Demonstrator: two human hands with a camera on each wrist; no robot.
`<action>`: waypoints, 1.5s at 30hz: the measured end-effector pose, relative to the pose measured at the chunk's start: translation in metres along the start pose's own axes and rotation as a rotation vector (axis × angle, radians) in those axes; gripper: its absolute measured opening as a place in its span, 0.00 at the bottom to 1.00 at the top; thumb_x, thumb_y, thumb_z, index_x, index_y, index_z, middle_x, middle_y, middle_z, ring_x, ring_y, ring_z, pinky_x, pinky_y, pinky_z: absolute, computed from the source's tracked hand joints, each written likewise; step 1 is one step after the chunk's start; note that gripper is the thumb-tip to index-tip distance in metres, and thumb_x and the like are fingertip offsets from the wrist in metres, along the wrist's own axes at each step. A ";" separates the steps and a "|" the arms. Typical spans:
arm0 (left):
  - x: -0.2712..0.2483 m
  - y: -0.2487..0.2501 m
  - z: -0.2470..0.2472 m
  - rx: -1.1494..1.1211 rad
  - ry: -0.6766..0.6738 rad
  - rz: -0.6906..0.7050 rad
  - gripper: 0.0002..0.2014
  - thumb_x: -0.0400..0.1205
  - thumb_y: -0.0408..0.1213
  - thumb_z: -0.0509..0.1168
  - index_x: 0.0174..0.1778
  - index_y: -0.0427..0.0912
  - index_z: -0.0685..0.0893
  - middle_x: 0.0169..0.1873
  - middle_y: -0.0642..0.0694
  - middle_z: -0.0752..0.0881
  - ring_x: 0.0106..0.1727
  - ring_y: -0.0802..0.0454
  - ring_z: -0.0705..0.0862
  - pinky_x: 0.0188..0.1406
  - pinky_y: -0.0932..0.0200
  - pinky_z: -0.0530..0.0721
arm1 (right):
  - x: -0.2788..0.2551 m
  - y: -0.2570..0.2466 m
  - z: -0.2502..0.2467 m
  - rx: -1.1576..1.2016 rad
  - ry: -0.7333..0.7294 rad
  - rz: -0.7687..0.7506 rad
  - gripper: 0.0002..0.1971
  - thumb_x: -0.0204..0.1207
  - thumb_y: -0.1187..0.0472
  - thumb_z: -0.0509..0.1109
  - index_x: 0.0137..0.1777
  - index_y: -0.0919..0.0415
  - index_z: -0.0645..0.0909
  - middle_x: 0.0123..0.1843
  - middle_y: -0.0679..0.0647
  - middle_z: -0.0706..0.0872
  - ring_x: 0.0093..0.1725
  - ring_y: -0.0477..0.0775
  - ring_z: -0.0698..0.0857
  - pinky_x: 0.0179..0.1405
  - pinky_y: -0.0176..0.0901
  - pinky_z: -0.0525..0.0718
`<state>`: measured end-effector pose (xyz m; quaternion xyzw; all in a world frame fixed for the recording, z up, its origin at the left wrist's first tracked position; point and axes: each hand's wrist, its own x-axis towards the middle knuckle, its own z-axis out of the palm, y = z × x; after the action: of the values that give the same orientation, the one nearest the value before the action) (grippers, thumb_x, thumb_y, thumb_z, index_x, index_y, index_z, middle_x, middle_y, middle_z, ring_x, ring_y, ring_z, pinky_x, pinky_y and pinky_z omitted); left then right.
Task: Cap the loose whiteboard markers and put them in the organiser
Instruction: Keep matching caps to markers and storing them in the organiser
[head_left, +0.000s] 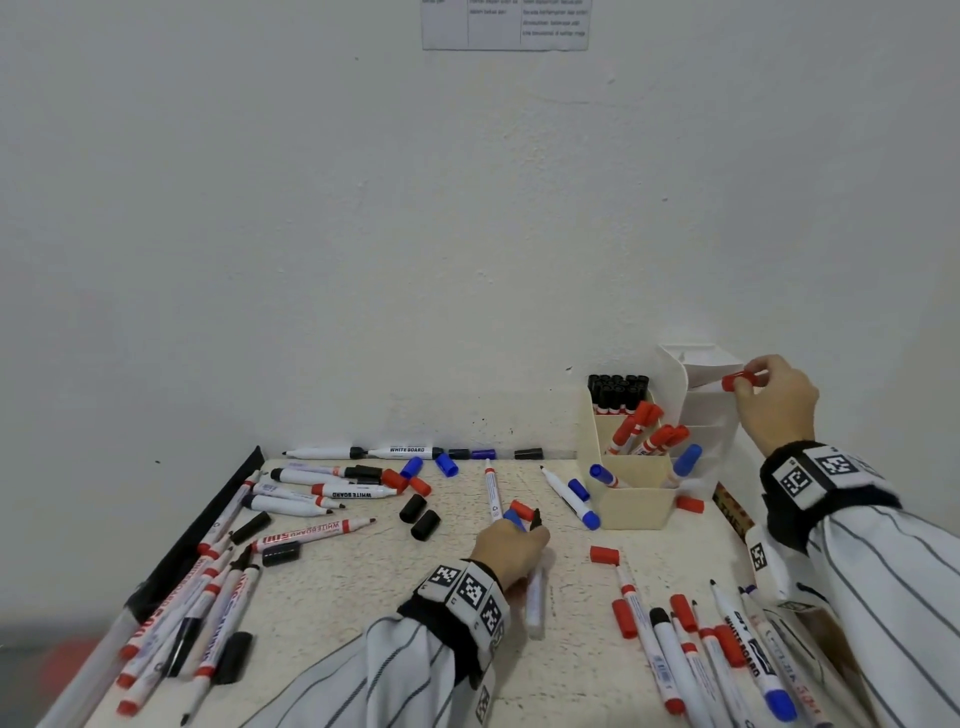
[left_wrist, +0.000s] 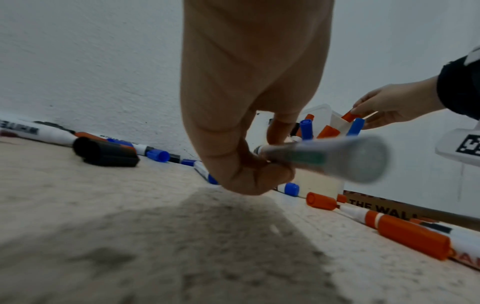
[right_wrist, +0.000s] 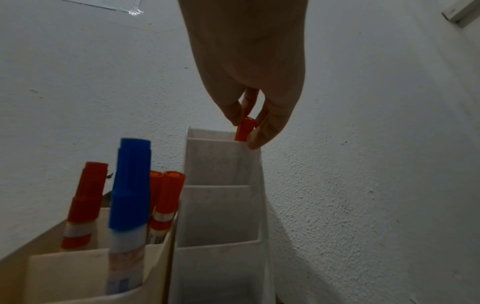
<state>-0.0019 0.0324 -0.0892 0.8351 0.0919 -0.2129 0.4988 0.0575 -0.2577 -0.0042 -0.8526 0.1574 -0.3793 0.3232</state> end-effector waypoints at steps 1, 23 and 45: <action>-0.001 -0.002 -0.002 -0.038 0.011 -0.005 0.12 0.84 0.47 0.56 0.50 0.41 0.76 0.42 0.45 0.81 0.38 0.53 0.79 0.36 0.63 0.78 | -0.001 -0.001 0.000 -0.009 -0.008 0.010 0.10 0.78 0.68 0.65 0.56 0.70 0.78 0.55 0.72 0.81 0.55 0.68 0.79 0.50 0.43 0.69; -0.024 -0.060 -0.096 -0.055 0.208 -0.014 0.25 0.89 0.43 0.41 0.72 0.28 0.70 0.67 0.26 0.76 0.69 0.31 0.75 0.68 0.43 0.74 | -0.115 -0.158 0.072 0.234 -0.520 -0.275 0.07 0.76 0.70 0.63 0.45 0.58 0.80 0.46 0.53 0.82 0.42 0.46 0.77 0.39 0.30 0.71; 0.016 -0.063 -0.130 -0.178 0.235 -0.064 0.26 0.87 0.53 0.42 0.41 0.39 0.77 0.33 0.44 0.76 0.37 0.52 0.82 0.69 0.42 0.74 | -0.110 -0.101 0.195 -0.665 -0.878 -0.018 0.22 0.80 0.63 0.61 0.73 0.55 0.68 0.72 0.58 0.69 0.69 0.61 0.72 0.68 0.51 0.72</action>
<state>0.0232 0.1751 -0.0926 0.8033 0.1945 -0.1206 0.5499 0.1330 -0.0424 -0.0945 -0.9882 0.1119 0.0795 0.0682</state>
